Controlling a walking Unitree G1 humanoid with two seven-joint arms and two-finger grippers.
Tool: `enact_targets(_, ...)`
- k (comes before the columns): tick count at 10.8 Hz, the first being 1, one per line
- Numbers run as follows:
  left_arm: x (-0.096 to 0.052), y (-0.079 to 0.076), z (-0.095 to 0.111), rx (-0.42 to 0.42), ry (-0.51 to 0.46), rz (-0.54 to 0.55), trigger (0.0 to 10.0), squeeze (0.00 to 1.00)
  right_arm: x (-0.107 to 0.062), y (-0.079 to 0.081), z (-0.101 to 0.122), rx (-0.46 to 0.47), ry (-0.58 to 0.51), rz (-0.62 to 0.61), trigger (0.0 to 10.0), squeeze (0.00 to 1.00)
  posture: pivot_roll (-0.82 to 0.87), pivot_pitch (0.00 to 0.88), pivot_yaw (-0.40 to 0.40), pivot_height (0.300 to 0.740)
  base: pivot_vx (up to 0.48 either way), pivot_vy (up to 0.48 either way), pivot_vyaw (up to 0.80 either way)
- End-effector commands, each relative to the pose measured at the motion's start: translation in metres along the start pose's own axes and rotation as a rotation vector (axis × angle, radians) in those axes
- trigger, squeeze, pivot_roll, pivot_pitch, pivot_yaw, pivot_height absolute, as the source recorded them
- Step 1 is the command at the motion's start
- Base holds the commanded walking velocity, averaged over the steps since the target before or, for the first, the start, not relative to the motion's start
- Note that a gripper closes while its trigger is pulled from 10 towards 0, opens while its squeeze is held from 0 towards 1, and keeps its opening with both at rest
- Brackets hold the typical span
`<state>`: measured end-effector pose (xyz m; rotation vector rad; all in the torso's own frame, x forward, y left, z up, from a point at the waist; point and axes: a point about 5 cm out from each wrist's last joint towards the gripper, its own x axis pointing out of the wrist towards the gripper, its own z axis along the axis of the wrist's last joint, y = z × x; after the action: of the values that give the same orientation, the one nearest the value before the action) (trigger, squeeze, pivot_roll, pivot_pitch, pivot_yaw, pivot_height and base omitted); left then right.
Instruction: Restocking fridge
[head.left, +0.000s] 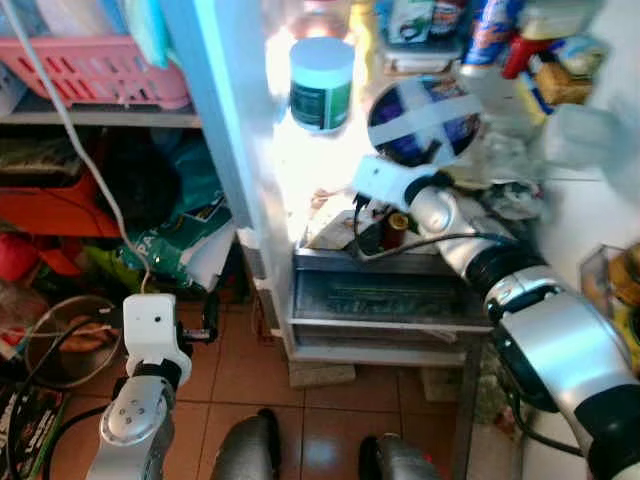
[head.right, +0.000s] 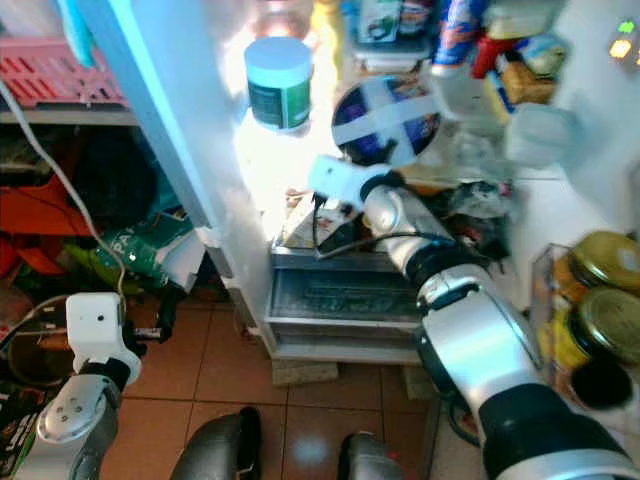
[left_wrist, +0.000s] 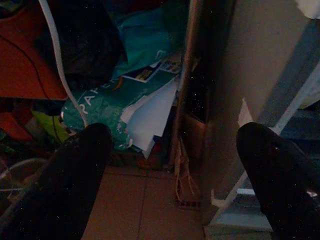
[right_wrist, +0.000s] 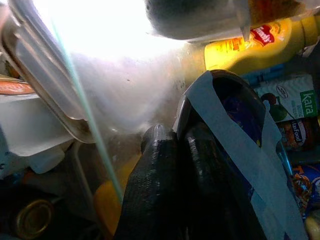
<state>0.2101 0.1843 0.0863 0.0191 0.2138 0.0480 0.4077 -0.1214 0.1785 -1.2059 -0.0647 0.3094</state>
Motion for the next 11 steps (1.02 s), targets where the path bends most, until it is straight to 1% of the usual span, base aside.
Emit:
enact_targets(1, -0.003, 0.000, 0.000, -0.006, 0.007, -0.004, 10.0, 0.00, -0.002, 0.002, -0.011, -0.004, 0.057, 0.026, 10.0, 0.00, 0.19, 0.202, 0.021, 0.740, 0.000, 0.000, 0.00)
enact_targets(2, -0.003, -0.001, 0.002, -0.018, -0.003, -0.006, 10.0, 0.00, -0.004, 0.000, -0.020, 0.004, 0.093, 0.015, 10.0, 0.00, 0.19, 0.199, 0.020, 0.740, 0.000, 0.000, 0.00)
enact_targets(3, -0.002, -0.002, 0.002, -0.004, 0.000, -0.019, 10.0, 0.00, -0.006, -0.003, -0.028, 0.019, 0.121, 0.005, 10.0, 0.00, 0.19, 0.198, 0.020, 0.740, 0.000, 0.000, 0.00)
enact_targets(5, -0.001, -0.002, 0.003, 0.004, -0.010, -0.020, 10.0, 0.00, -0.009, -0.006, -0.035, 0.021, 0.142, -0.008, 10.0, 0.00, 0.18, 0.193, 0.020, 0.740, 0.270, 0.000, 0.00)
enact_targets(11, 0.001, -0.003, 0.003, 0.008, -0.011, -0.029, 10.0, 0.00, -0.009, 0.005, -0.030, 0.032, 0.098, 0.004, 10.0, 0.00, 0.17, 0.192, 0.025, 0.740, 0.371, -0.273, 0.00)
